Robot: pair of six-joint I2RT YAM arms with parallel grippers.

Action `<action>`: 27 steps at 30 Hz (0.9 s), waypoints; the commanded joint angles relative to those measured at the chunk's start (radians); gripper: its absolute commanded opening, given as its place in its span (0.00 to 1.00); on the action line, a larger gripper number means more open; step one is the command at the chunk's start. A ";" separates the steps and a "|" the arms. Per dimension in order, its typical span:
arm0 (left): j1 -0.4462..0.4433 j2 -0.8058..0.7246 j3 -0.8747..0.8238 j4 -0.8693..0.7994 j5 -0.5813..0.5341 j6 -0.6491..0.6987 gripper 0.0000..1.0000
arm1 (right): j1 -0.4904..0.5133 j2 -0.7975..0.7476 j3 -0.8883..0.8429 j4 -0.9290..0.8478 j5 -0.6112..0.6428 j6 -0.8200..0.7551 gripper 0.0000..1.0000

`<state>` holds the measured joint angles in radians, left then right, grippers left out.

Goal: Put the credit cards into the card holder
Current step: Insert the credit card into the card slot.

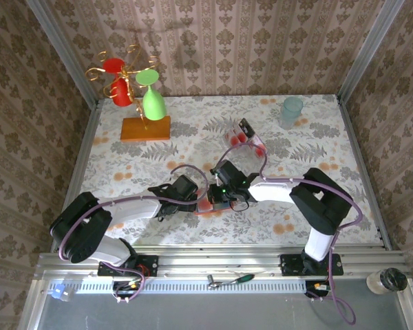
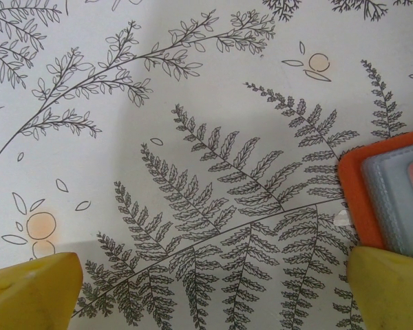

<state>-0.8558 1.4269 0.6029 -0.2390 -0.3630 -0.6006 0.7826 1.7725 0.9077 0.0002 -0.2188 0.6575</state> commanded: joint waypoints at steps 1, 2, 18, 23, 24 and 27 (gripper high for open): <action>0.002 0.009 -0.005 0.000 0.007 0.002 1.00 | 0.005 0.038 0.035 0.000 -0.032 0.000 0.02; 0.002 0.009 -0.005 0.000 0.008 0.002 1.00 | 0.010 0.045 0.041 0.001 -0.037 0.001 0.01; 0.054 -0.148 0.003 -0.084 -0.016 0.014 1.00 | 0.012 -0.010 0.062 -0.026 -0.023 0.003 0.01; 0.057 -0.184 -0.004 -0.094 0.006 0.010 1.00 | 0.003 -0.062 0.048 -0.066 0.009 -0.019 0.01; 0.057 -0.185 -0.008 -0.092 0.013 0.008 1.00 | 0.003 -0.065 0.044 -0.070 0.012 -0.019 0.01; 0.051 -0.179 -0.018 -0.082 0.027 0.000 1.00 | 0.004 -0.068 0.028 -0.074 0.007 -0.020 0.01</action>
<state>-0.8036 1.2533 0.6018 -0.3008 -0.3550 -0.5991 0.7898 1.7264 0.9474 -0.0349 -0.2325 0.6563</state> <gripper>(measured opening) 0.999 0.064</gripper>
